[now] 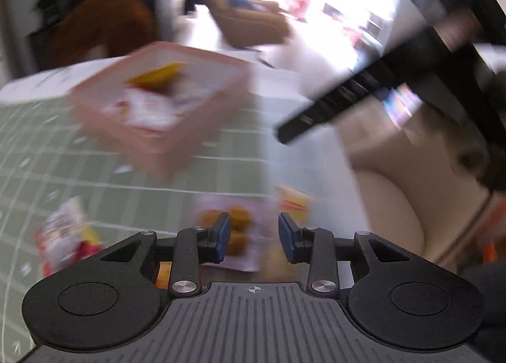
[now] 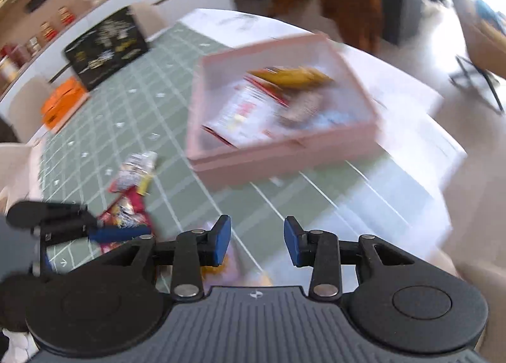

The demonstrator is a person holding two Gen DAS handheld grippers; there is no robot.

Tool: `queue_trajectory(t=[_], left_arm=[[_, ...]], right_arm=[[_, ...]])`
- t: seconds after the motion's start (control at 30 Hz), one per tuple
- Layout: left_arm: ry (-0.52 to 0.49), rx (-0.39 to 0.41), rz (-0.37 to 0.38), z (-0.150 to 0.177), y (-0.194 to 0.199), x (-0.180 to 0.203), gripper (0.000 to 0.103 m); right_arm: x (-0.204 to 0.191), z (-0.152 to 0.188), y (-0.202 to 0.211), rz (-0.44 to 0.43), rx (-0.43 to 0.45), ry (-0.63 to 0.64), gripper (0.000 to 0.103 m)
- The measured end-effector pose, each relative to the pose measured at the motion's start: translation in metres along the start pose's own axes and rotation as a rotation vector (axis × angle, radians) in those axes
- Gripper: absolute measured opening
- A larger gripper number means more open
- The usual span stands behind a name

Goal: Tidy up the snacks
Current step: 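Grasp the yellow-wrapped cream stick with the left tool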

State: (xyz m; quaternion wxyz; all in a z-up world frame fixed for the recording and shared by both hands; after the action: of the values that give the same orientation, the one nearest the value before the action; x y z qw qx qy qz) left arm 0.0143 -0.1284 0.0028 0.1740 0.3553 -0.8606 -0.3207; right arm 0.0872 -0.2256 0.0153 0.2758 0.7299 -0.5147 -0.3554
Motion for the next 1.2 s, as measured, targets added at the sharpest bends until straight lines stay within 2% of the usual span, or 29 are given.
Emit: queue_trajectory(t=[0.1,0.2,0.3,0.4,0.43,0.47,0.53,0.63,0.7,0.77,0.97,1.1,1.13,1.2], left_arm=[[-0.072,-0.035,0.010,0.015,-0.013,0.026,0.038],[-0.064,-0.042,-0.042,0.018,-0.029,0.032,0.038],[-0.013,-0.047,-0.082,0.020,-0.041,0.024,0.036],[0.093,-0.061,-0.077,0.024,-0.030,0.015,0.032],[0.137,-0.067,-0.089,0.029,-0.024,0.011,0.032],[0.171,-0.069,-0.113,0.033,-0.017,0.007,0.032],[0.267,-0.075,-0.179,0.042,-0.002,-0.005,0.031],[0.394,-0.076,-0.268,0.053,0.013,-0.026,0.030],[0.447,-0.075,-0.344,0.056,0.021,-0.044,0.030],[0.487,-0.078,-0.387,0.059,0.027,-0.054,0.030],[0.532,-0.104,-0.494,0.071,0.047,-0.064,0.030],[0.543,-0.109,-0.511,0.076,0.053,-0.060,0.030],[0.542,-0.111,-0.511,0.076,0.053,-0.058,0.030],[0.541,-0.115,-0.515,0.077,0.055,-0.057,0.030]], right_arm=[[0.017,0.020,0.013,0.040,-0.003,-0.040,0.043],[0.026,0.043,0.020,0.064,-0.020,-0.068,0.044],[0.031,0.059,0.020,0.083,-0.030,-0.086,0.045],[0.032,0.066,0.022,0.088,-0.039,-0.115,0.048],[0.030,0.066,0.024,0.082,-0.035,-0.108,0.058],[0.028,0.064,0.027,0.082,-0.023,-0.079,0.072],[0.022,0.057,0.027,0.100,0.008,0.014,0.083],[0.014,0.050,0.013,0.097,0.005,0.105,0.083],[0.003,0.049,0.002,0.047,-0.001,0.110,0.083],[-0.011,0.051,-0.009,-0.014,-0.015,0.108,0.083],[-0.066,0.041,-0.043,-0.157,-0.015,0.189,0.083],[-0.085,0.023,-0.074,-0.172,0.004,0.162,0.082],[-0.089,0.020,-0.080,-0.170,0.007,0.157,0.080],[-0.098,0.017,-0.093,-0.165,0.003,0.169,0.066]])
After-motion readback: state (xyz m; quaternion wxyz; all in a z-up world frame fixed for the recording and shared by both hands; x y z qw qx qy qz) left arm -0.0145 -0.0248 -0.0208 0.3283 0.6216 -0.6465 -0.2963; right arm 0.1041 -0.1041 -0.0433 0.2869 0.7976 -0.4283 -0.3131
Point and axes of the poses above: each gripper's, at about its wrist camera, not at the fingertips, and y roughly against the way its jaws point, x to its right, z to its underside, the point moved 10 cm from there along -y, roughly the way its jaws point, and after that the axes turned 7 degrees about x, right-handed, at the moved point
